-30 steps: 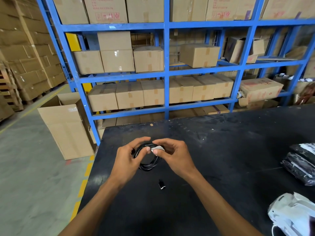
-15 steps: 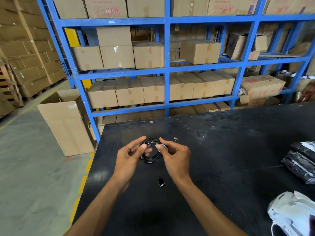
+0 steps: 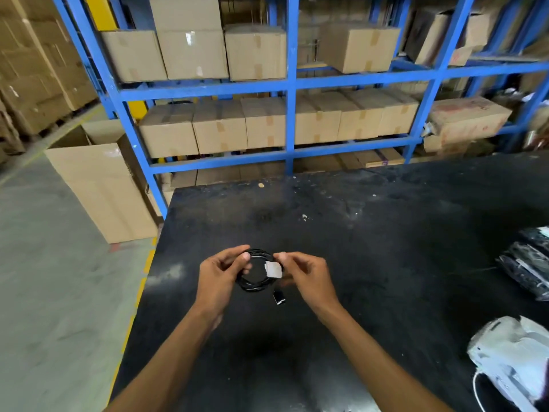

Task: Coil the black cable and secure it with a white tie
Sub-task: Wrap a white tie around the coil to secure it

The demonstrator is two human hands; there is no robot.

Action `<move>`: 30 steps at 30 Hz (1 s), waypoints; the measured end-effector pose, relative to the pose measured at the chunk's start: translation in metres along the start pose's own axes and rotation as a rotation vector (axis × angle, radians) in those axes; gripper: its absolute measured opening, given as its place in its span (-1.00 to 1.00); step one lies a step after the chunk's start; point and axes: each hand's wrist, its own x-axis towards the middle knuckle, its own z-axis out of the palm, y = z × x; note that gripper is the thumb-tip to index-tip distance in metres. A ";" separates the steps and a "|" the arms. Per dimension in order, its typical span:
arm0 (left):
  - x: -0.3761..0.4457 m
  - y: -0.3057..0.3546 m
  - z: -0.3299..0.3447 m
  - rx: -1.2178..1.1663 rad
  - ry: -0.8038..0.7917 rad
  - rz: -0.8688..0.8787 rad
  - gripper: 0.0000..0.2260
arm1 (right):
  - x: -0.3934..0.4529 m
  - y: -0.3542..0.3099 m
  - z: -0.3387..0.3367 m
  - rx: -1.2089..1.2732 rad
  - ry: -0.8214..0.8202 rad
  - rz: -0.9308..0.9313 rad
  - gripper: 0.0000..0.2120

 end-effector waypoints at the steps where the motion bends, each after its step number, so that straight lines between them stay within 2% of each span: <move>1: 0.003 -0.005 -0.002 0.001 -0.004 -0.018 -0.84 | 0.008 0.009 -0.005 -0.035 -0.006 0.028 -0.84; 4: 0.011 -0.018 -0.007 0.014 -0.015 -0.068 -0.85 | 0.036 0.049 -0.022 -0.263 -0.009 0.108 -0.84; 7: 0.016 -0.029 -0.013 0.057 -0.024 -0.115 -0.87 | 0.057 0.096 -0.031 -0.601 -0.115 0.210 -0.83; 10: 0.020 -0.040 -0.019 0.084 -0.046 -0.153 -0.87 | 0.071 0.132 -0.028 -0.819 -0.238 0.285 -0.72; 15: 0.027 -0.051 -0.024 0.102 -0.061 -0.191 -0.86 | 0.094 0.176 -0.013 -1.040 -0.383 0.225 -0.46; 18: 0.033 -0.054 -0.025 0.077 -0.053 -0.213 -0.87 | 0.101 0.182 -0.004 -1.124 -0.405 0.181 -0.50; 21: 0.038 -0.057 -0.024 0.084 -0.049 -0.223 -0.86 | 0.106 0.189 -0.002 -1.159 -0.333 0.136 -0.68; 24: 0.038 -0.059 -0.024 0.079 -0.037 -0.218 -0.86 | 0.107 0.192 -0.004 -1.084 -0.180 0.100 -0.78; 27: 0.037 -0.059 -0.023 0.075 -0.030 -0.215 -0.87 | 0.109 0.180 -0.002 -0.846 -0.060 0.070 -0.84; 30: 0.034 -0.056 -0.020 0.073 -0.033 -0.213 -0.86 | 0.110 0.149 0.002 -0.617 -0.058 0.005 -0.86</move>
